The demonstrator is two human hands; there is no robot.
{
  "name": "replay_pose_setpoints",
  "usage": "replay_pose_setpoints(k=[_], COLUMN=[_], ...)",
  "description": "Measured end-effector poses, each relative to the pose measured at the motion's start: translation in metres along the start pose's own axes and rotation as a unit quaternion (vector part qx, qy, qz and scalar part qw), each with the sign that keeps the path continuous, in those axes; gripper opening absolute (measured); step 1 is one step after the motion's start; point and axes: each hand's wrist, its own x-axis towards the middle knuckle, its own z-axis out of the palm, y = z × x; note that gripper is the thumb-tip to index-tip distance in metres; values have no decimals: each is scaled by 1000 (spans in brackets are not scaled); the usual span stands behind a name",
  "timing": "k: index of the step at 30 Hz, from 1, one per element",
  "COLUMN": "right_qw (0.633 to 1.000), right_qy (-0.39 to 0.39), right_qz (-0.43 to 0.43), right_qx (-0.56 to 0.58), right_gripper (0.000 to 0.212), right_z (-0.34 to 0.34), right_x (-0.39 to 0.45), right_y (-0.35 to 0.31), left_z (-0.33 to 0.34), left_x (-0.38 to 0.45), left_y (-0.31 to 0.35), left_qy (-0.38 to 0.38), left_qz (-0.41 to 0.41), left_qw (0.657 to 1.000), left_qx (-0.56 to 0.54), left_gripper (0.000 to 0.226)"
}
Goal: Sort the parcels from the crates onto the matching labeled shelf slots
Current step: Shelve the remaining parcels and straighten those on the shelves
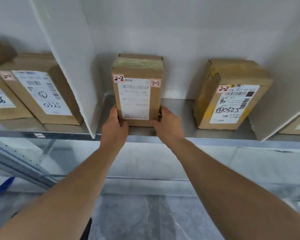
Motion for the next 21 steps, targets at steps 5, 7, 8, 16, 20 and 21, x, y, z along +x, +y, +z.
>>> replay_pose_setpoints(k=[5, 7, 8, 16, 20, 21], right_qw=[1000, 1000, 1000, 1000, 999, 999], right_qy=[25, 28, 28, 12, 20, 30], right_qz=[1, -2, -2, -2, 15, 9], right_qx=[0, 0, 3, -8, -28, -42], right_gripper=[37, 37, 37, 43, 48, 48], right_z=[11, 13, 14, 12, 0, -3], right_x=[-3, -4, -4, -8, -25, -34], right_y=[2, 2, 2, 1, 3, 4], left_z=[2, 2, 2, 2, -3, -4], left_x=[0, 0, 0, -3, -14, -22], left_y=[-11, -14, -14, -16, -14, -12], left_qy=[18, 16, 14, 1, -10, -7], left_qz=[15, 19, 19, 9, -23, -33], left_qw=[1000, 1000, 1000, 1000, 998, 999], left_qx=[-9, -10, -9, -19, -51, -39], left_gripper=[52, 52, 51, 61, 70, 69])
